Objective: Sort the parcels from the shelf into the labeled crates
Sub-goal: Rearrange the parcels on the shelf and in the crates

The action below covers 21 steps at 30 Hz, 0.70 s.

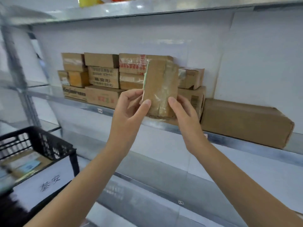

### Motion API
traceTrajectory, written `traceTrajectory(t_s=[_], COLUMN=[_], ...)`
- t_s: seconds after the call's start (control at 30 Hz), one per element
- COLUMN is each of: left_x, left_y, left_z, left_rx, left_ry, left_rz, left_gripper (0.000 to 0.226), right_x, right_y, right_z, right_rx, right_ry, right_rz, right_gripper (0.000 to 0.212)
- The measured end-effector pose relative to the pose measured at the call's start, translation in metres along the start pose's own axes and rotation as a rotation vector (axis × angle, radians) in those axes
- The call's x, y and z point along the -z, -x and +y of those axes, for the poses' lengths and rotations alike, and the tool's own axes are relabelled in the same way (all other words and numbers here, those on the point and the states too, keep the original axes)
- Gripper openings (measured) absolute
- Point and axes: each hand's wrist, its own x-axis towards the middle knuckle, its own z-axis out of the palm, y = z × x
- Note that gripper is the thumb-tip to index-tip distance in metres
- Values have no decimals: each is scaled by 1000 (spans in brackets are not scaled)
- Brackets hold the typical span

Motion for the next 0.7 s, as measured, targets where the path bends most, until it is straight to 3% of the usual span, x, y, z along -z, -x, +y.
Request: traceTrajectory(t_s=[0.13, 0.4, 0.6, 0.7], left_x=[69, 199, 270, 304], left_y=[26, 76, 92, 96], left_z=[-13, -32, -22, -16], left_rx=[49, 149, 257, 345], left_ry=[-102, -438, -393, -346], left_rz=[83, 375, 480, 565], left_gripper=[32, 26, 41, 34], right_x=[-61, -192, -276, -312], right_y=[5, 33, 58, 67], right_z=[40, 98, 121, 132], right_rx=[-139, -320, -406, -443], right_ry=[-76, -143, -163, -174], right_rz=[-234, -625, -778, -875], right_gripper=[19, 44, 86, 75])
